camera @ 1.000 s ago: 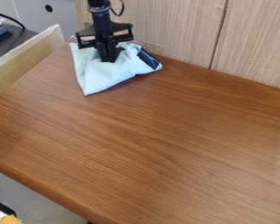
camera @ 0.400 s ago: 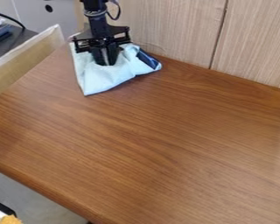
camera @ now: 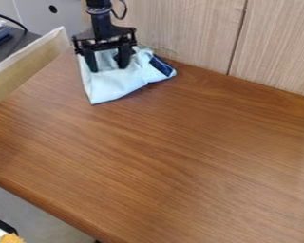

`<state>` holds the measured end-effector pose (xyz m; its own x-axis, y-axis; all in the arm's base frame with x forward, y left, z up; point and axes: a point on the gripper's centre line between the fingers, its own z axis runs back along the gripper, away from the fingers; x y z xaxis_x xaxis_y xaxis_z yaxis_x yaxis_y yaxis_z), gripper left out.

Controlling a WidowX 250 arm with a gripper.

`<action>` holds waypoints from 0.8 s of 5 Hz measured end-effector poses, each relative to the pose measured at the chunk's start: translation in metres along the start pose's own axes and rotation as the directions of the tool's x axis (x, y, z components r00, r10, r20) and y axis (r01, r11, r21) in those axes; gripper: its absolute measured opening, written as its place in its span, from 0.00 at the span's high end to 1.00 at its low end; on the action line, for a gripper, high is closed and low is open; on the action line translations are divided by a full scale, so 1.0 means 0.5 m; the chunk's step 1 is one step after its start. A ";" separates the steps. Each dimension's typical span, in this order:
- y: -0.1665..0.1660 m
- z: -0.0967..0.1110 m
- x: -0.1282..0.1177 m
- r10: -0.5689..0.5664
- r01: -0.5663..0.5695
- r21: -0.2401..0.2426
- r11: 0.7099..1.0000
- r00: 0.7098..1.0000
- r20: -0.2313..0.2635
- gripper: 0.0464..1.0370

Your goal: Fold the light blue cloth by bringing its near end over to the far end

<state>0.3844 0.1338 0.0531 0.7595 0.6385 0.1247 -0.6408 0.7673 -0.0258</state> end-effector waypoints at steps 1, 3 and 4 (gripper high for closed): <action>0.005 0.030 0.002 0.006 -0.006 0.000 1.000 0.999 0.038 0.03; 0.019 0.126 0.004 0.010 -0.010 -0.004 1.000 0.990 0.139 0.04; 0.020 0.157 0.003 -0.017 0.020 -0.018 1.000 0.987 0.161 0.04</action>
